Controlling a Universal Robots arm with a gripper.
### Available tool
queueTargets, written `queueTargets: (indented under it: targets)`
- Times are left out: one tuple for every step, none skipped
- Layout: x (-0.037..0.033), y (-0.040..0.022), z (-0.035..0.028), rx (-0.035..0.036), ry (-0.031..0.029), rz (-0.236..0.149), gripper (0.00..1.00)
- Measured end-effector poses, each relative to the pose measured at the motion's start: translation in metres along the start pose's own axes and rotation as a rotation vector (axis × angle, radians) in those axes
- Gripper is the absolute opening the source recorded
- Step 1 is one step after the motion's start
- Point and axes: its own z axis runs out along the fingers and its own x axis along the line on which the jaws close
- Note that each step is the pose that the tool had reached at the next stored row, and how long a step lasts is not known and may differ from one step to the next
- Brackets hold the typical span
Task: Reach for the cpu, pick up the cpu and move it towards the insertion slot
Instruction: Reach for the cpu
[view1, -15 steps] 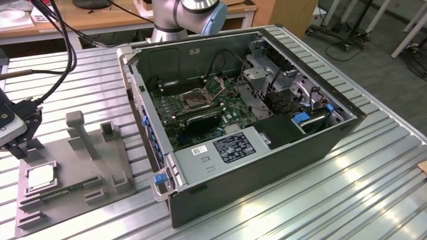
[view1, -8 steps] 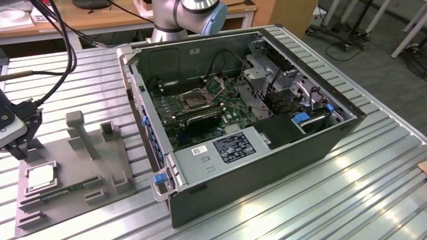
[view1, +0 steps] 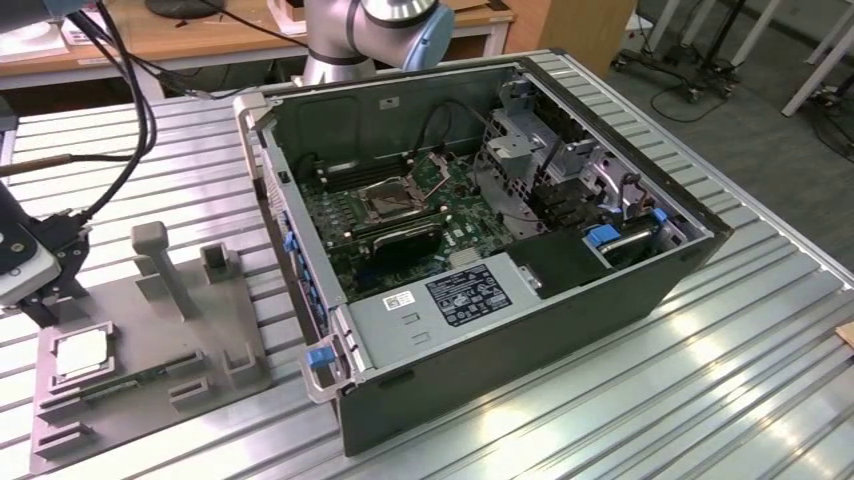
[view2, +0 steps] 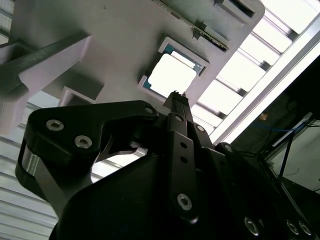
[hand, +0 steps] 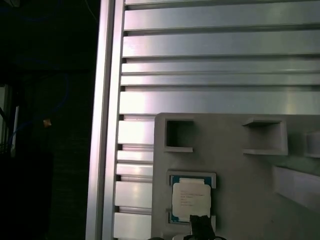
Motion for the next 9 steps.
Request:
queueTargets:
  targets:
    - [0.0005, 0.0, 0.0017, 0.0011, 0.0, 0.0, 0.1]
    - [0.0008, -0.0001, 0.003, 0.0019, 0.0001, 0.0, 0.1]
    - [0.0011, -0.0001, 0.0041, 0.0022, 0.0002, 0.0, 0.1]
    - [0.0014, -0.0002, 0.0049, 0.0024, 0.0002, 0.0, 0.1]
    - [0.0014, -0.0002, 0.0051, 0.0026, 0.0003, 0.0, 0.1]
    - [0.0014, -0.0002, 0.0051, 0.0026, 0.0004, 0.0, 0.1]
    - [0.0014, -0.0001, 0.0058, 0.0025, 0.0001, 0.0, 0.1]
    - [0.0014, -0.0002, 0.0074, 0.0023, -0.0001, 0.0, 0.1]
    - [0.0014, -0.0002, 0.0094, 0.0024, -0.0001, 0.0, 0.1]
